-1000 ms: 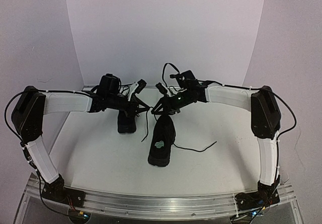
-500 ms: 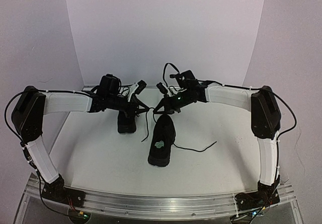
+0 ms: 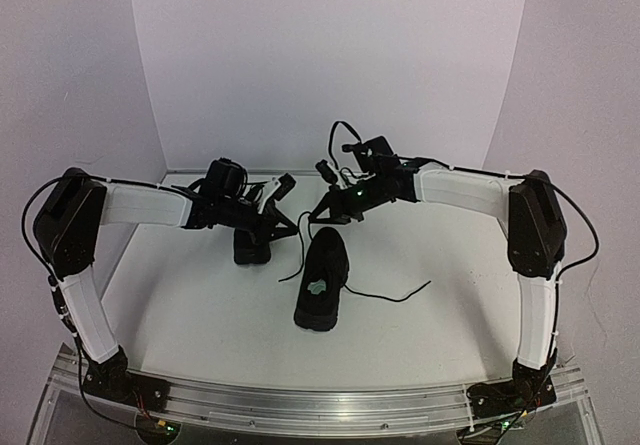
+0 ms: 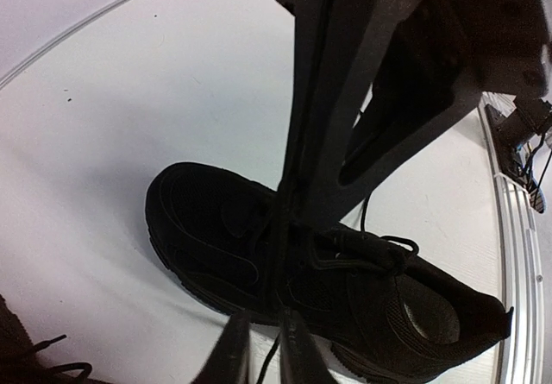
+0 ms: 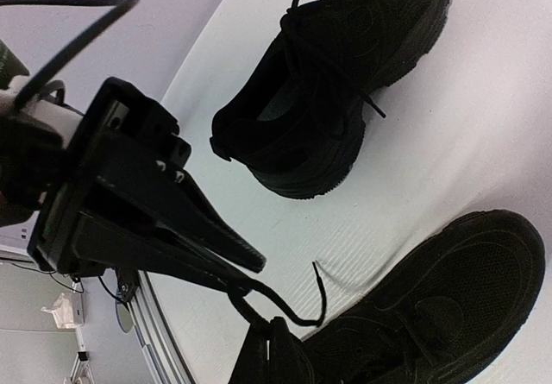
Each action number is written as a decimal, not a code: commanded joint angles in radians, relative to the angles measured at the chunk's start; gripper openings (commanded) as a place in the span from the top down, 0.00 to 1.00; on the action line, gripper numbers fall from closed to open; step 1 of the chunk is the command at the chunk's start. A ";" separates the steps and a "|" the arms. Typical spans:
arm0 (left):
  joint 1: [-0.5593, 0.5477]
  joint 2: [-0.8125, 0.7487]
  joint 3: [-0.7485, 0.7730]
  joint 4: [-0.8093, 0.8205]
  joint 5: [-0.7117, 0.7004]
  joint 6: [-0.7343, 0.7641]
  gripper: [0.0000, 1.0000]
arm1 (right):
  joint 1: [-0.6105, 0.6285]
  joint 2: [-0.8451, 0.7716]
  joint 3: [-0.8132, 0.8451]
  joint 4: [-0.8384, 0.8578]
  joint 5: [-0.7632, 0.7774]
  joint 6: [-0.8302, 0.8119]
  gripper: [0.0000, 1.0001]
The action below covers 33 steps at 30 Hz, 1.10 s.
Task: Tie the shoes
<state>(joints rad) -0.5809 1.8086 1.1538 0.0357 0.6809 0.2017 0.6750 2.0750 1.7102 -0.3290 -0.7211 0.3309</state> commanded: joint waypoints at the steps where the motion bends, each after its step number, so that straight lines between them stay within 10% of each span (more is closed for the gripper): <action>1: -0.025 0.025 -0.010 0.074 0.009 -0.012 0.77 | 0.005 -0.079 -0.026 0.021 0.030 0.002 1.00; 13: -0.030 -0.067 -0.119 0.203 -0.039 -0.039 0.42 | 0.005 -0.113 -0.056 -0.044 0.076 0.011 1.00; 33: -0.095 0.010 -0.019 0.215 -0.094 0.043 0.43 | 0.001 -0.044 0.101 -0.286 0.030 -0.005 1.00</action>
<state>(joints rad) -0.6442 1.8072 1.1053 0.2188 0.6596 0.2386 0.6750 2.0136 1.7527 -0.5655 -0.6830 0.3148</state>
